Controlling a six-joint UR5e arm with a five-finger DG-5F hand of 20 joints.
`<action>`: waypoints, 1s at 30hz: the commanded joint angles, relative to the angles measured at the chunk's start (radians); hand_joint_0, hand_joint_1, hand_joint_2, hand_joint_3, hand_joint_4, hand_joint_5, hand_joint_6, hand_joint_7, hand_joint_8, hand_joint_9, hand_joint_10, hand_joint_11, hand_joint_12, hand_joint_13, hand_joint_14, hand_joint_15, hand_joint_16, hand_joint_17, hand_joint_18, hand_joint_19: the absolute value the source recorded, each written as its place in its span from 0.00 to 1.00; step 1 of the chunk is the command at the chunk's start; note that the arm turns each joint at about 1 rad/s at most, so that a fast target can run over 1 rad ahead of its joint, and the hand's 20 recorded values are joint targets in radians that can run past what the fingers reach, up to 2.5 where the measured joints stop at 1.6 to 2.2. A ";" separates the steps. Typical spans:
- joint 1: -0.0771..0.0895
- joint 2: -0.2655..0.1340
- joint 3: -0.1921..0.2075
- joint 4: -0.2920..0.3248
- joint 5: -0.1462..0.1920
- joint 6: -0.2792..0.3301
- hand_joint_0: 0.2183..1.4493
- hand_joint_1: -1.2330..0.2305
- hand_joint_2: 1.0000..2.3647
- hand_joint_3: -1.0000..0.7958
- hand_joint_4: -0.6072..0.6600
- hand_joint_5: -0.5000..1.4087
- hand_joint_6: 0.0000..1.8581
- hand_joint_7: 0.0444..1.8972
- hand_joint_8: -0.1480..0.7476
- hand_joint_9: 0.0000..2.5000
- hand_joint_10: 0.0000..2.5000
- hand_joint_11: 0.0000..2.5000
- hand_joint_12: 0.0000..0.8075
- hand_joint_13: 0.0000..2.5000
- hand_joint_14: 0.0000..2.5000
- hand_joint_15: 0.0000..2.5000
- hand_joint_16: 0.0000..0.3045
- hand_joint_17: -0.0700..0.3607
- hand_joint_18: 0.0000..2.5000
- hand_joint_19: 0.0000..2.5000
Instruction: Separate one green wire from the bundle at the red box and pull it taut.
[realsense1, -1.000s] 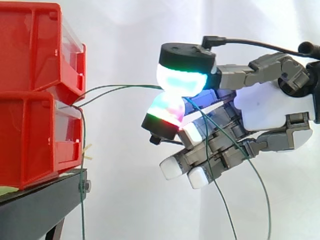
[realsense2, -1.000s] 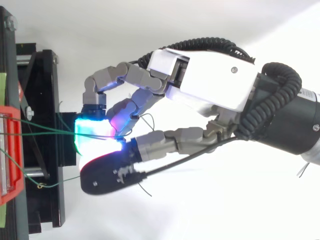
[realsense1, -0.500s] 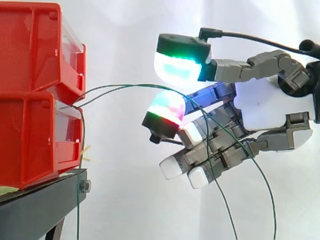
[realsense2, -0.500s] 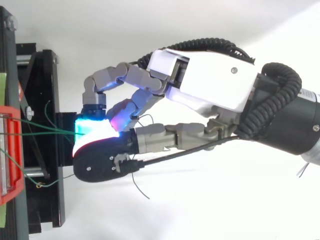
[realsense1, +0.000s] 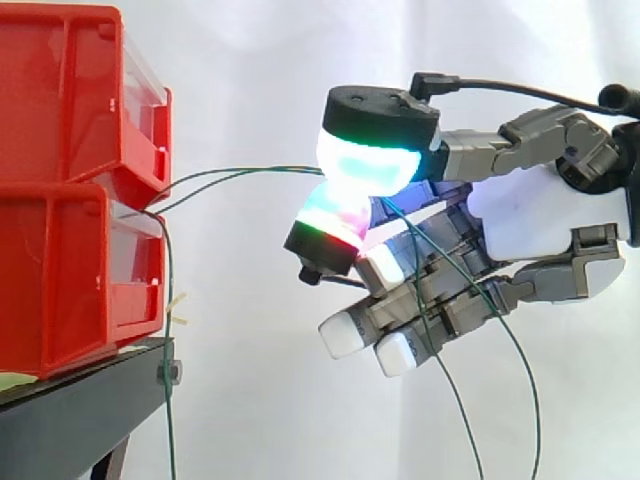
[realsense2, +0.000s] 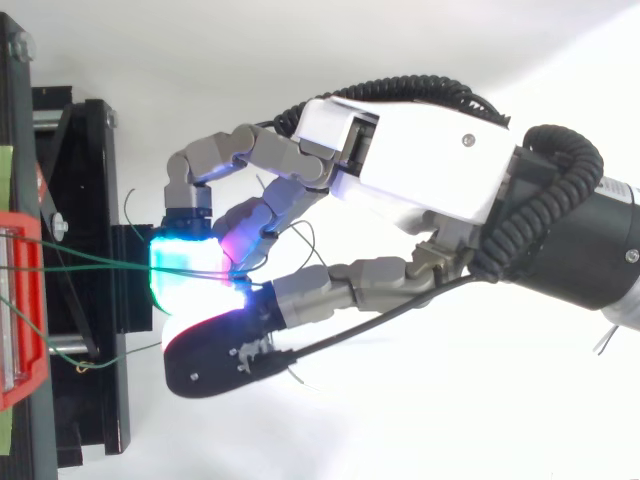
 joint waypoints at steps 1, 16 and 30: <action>0.000 0.000 0.000 0.001 0.001 0.000 0.29 0.34 0.00 0.28 0.65 0.15 0.45 0.66 0.57 0.38 0.01 0.29 0.49 0.35 0.01 0.18 0.19 0.47 0.31 0.21; 0.000 0.000 0.000 0.001 -0.001 0.000 0.33 0.43 0.01 0.41 0.63 0.18 0.38 0.73 0.59 0.41 0.01 0.29 0.50 0.36 0.01 0.18 0.19 0.47 0.31 0.22; -0.002 0.000 0.000 0.001 -0.001 -0.001 0.29 0.57 0.00 0.28 0.64 0.17 0.39 0.70 0.59 0.41 0.01 0.29 0.51 0.36 0.01 0.18 0.20 0.48 0.31 0.22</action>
